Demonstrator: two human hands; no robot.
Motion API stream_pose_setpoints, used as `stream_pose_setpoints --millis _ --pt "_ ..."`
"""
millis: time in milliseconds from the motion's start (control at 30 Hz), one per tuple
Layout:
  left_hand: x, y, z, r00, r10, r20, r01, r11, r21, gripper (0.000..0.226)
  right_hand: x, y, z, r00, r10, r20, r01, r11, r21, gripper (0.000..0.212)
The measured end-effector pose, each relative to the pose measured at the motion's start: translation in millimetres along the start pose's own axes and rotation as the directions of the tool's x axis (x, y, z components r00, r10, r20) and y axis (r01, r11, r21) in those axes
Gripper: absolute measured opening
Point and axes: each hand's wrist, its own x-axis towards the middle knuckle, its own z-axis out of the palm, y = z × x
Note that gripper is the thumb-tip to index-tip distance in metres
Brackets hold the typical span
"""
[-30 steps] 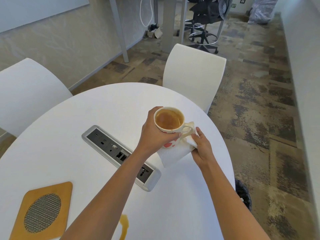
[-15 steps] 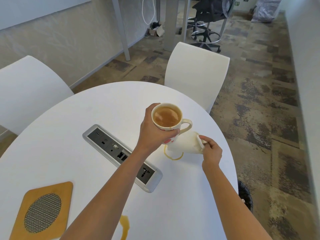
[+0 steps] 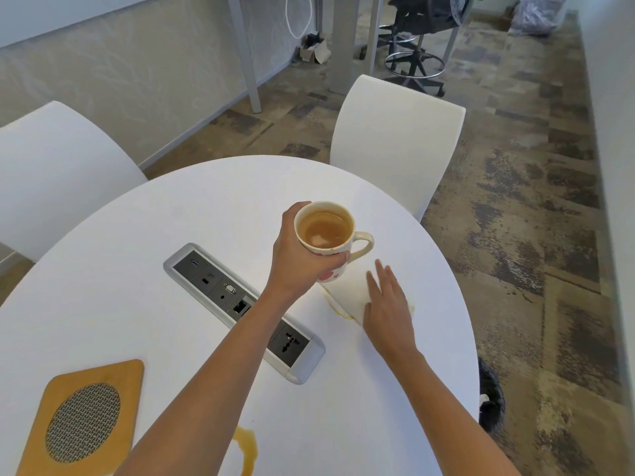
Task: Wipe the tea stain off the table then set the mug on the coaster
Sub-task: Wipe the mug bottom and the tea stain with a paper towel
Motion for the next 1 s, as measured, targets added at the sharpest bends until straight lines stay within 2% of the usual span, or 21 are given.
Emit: stream_pose_setpoints --millis 167,267,333,433,500,567,633,767,833,900,1000 --pt "2 -6 0 1.000 -0.015 -0.005 0.015 1.000 0.012 0.085 7 -14 6 0.944 -0.230 0.235 0.241 0.970 -0.017 0.058" --pt "3 -10 0 1.000 -0.019 -0.011 0.019 1.000 0.015 0.085 10 -8 18 0.902 -0.237 0.361 0.264 0.964 -0.027 0.079" --pt "4 -13 -1 0.999 -0.036 -0.022 0.036 0.999 0.002 0.084 11 3 27 0.921 -0.188 0.340 0.208 0.978 -0.022 0.082" --pt "5 -17 -2 0.998 -0.049 -0.024 0.049 0.999 -0.011 0.084 16 19 30 0.956 -0.005 0.294 0.011 1.000 -0.018 0.076" --pt "7 -20 -3 0.999 -0.047 -0.023 0.046 0.999 -0.006 0.084 23 18 30 0.949 0.069 0.307 -0.067 0.998 -0.016 0.065" --pt "9 -22 -3 0.999 -0.047 -0.027 0.047 0.999 0.000 0.084 32 6 33 0.946 0.032 0.323 -0.043 0.999 0.024 0.058" --pt "11 -23 -2 0.998 -0.052 -0.035 0.052 0.999 -0.001 0.082 36 -12 39 0.939 -0.070 0.337 0.040 0.995 0.096 0.058" --pt "15 -27 -3 0.998 -0.045 -0.050 0.044 0.999 -0.008 0.081 19 -37 48 0.857 -0.357 0.372 0.320 0.934 0.161 0.064" --pt "16 -29 -5 0.998 -0.033 -0.044 0.034 0.999 0.011 0.082 7 -27 48 0.817 -0.451 0.358 0.423 0.892 0.157 0.062" --pt "17 -31 -5 0.998 -0.044 -0.043 0.044 0.999 0.008 0.082 -2 -6 47 0.824 -0.450 0.344 0.430 0.892 0.135 0.059" --pt "17 -33 -6 0.997 -0.064 -0.049 0.064 0.998 -0.010 0.083 -12 21 40 0.925 -0.257 0.279 0.247 0.966 0.072 0.055"
